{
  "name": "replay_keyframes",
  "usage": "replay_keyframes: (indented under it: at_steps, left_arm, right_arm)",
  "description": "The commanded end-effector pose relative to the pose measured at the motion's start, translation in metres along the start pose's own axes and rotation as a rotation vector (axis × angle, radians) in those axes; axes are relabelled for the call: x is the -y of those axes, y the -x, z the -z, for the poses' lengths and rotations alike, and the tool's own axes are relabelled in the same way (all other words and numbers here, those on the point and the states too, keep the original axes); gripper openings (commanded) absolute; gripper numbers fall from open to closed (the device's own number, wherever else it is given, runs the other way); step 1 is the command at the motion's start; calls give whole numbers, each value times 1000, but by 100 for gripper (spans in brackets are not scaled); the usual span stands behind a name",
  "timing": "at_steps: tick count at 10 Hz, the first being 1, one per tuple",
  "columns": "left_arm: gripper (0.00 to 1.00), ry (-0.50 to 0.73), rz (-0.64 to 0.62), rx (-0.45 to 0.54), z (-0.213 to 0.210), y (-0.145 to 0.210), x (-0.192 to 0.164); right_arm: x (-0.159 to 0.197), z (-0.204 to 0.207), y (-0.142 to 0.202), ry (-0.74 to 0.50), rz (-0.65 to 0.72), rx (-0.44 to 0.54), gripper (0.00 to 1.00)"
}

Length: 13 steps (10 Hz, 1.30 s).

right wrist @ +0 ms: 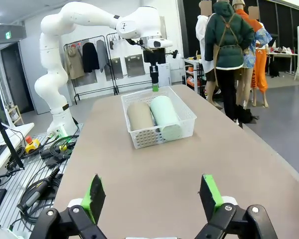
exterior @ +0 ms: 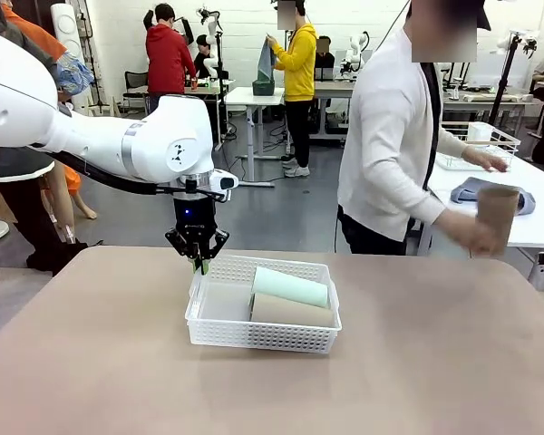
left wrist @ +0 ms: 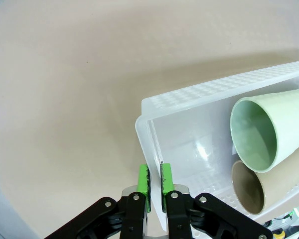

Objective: Clean and organize the cups into the basket.
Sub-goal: Pick up the Reusable plastic cup from the right side of the table and stack it inside the Organizing basket in the center of the table.

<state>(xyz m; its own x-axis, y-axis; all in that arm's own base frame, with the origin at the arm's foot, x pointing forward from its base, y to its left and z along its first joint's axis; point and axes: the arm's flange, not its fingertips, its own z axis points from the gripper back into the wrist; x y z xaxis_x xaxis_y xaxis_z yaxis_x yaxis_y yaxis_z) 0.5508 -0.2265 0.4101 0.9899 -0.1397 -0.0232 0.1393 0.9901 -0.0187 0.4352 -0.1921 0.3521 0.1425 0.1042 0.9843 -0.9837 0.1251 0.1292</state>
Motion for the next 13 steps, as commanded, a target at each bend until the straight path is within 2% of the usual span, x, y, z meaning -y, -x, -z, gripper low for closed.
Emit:
replay_keyframes:
  at_steps: [1, 9, 10, 13]
  left_arm:
    - [0, 1, -2, 3, -2, 1, 0]
    - [0, 1, -2, 3, -2, 1, 0]
    - [0, 1, -2, 3, -2, 1, 0]
    - [0, 1, -2, 3, -2, 1, 0]
  right_arm:
    - [0, -1, 1, 3, 2, 3, 100]
    - [0, 0, 0, 0, 0, 0, 100]
    - [4, 2, 20, 3, -18, -73, 100]
    - [17, 14, 61, -18, -91, -158, 100]
